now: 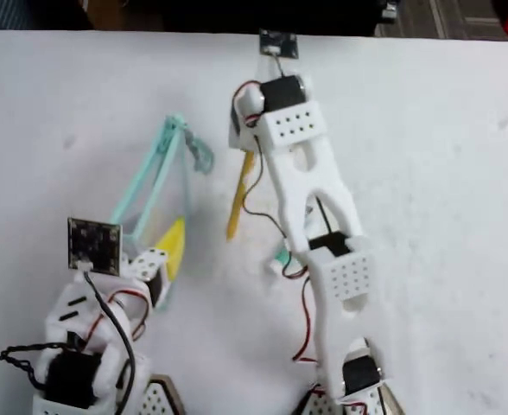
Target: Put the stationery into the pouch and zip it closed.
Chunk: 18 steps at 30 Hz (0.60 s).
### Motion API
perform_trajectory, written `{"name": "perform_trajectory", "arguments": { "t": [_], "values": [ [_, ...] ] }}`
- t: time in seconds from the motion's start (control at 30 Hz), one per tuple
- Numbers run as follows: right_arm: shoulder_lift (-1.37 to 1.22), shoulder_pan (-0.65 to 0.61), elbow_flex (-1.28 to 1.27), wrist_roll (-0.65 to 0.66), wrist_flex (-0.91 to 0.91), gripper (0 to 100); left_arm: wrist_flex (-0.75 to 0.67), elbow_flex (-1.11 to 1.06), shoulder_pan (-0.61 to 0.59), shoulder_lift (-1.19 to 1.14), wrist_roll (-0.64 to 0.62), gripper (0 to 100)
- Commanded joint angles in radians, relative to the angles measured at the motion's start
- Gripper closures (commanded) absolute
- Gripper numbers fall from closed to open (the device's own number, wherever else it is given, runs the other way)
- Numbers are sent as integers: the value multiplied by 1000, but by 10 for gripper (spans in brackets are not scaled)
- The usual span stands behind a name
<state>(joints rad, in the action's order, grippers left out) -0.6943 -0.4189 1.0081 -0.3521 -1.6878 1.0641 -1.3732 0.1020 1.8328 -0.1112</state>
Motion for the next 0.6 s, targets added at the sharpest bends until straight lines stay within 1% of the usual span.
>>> {"name": "perform_trajectory", "arguments": {
  "t": [0.0, 0.13, 0.3, 0.43, 0.57],
  "values": [
    [113, 25, 12, 41, -24, 981, -21, -8, 1, -5, -15, 789],
    [177, 51, 17, 100, -24, 981, -21, -8, 1, -5, -15, 789],
    [321, 91, 17, 103, -24, 981, -21, -6, 1, -5, -15, 789],
    [447, 65, 17, 106, -24, 981, -21, -3, 1, -5, -15, 789],
    [593, 22, 17, 216, -22, 981, -18, -2, 1, -5, -15, 789]
  ]
}}
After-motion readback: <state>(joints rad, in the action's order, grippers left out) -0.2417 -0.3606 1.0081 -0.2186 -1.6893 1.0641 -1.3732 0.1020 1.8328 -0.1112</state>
